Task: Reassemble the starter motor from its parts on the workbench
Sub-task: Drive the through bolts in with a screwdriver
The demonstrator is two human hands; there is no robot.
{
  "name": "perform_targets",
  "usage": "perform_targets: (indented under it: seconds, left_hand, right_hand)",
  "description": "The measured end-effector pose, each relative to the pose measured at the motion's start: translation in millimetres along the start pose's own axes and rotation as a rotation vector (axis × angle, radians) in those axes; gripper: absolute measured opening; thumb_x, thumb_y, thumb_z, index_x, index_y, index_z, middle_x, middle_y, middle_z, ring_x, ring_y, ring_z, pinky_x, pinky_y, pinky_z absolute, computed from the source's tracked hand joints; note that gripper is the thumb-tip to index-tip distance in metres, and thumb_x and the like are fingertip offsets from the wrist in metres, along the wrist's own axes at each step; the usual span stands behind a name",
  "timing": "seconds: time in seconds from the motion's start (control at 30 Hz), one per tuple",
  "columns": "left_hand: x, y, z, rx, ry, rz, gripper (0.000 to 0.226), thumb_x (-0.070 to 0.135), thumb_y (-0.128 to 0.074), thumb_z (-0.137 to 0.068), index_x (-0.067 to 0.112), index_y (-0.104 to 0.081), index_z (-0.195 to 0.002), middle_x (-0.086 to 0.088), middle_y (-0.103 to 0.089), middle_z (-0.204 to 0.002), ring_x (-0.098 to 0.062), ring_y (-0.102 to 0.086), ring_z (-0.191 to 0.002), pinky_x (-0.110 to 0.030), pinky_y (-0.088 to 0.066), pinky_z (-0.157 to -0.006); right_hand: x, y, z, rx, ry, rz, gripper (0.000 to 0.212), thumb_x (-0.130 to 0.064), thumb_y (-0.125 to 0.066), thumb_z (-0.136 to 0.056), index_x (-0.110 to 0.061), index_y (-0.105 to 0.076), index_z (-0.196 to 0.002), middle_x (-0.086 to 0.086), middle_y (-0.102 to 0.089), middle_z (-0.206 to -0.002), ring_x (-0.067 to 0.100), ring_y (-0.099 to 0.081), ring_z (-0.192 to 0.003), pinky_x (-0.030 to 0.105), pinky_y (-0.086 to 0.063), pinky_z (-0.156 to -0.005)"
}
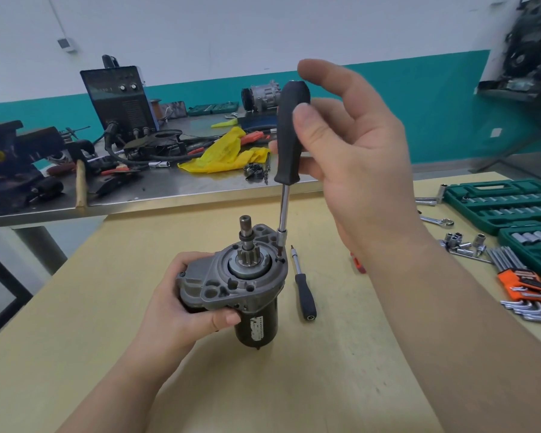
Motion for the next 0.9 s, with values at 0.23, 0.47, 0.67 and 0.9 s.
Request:
perform_targets:
  seconds: [0.23,0.47,0.67,0.9]
  left_hand:
    - [-3.4,1.6,-0.6,0.022,-0.009,0.001,0.086,0.04,-0.11,-0.047,0.022,-0.069,-0.121,-0.014,-0.078,-0.112,-0.022,-0.077,-0.09,-0.029,-0.06,-0.06]
    - [-3.9,1.7,-0.5,0.029,0.004,0.002,0.087,0.041,-0.109,-0.048,0.024,-0.072,-0.124,-0.014,-0.079,-0.113,-0.026,-0.078,-0.094,-0.033,-0.06,-0.06]
    - [-8.6,4.1,2.3,0.036,0.025,0.004,0.09,0.048,-0.105,-0.058,0.023,-0.067,-0.136,-0.016,-0.076,-0.122,-0.041,-0.073,-0.107,-0.052,-0.058,-0.075]
    - [-5.3,1.7,3.4,0.029,0.035,0.001,0.087,0.051,-0.103,-0.06,0.022,-0.067,-0.134,-0.014,-0.076,-0.119,-0.033,-0.074,-0.1,-0.043,-0.06,-0.07]
  right_hand:
    - [0.9,0.3,-0.2,0.024,-0.007,-0.007,0.026,-0.011,-0.06,-0.108,-0.021,-0.069,-0.129,0.023,-0.071,-0.111,0.041,-0.07,-0.101,0.054,-0.067,-0.078]
    - [-0.4,0.0,0.1,0.001,0.012,0.042,0.03,-0.008,-0.063,-0.106,-0.026,-0.066,-0.13,0.02,-0.072,-0.107,0.036,-0.073,-0.096,0.052,-0.067,-0.079]
    - [1.9,0.1,-1.3,0.025,0.01,0.025,0.024,-0.014,-0.064,-0.105,-0.023,-0.07,-0.126,0.019,-0.068,-0.1,0.046,-0.069,-0.101,0.06,-0.064,-0.083]
    - [0.5,0.9,-0.2,0.028,0.011,0.039,0.029,-0.007,-0.063,-0.105,-0.022,-0.063,-0.13,0.019,-0.072,-0.11,0.029,-0.076,-0.086,0.044,-0.067,-0.073]
Point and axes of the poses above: each hand's wrist, its own z-axis away from the middle knuckle, its own y-axis out of the back of the hand, x = y × z, the point moved 1 cm from there along -z, towards the middle knuckle
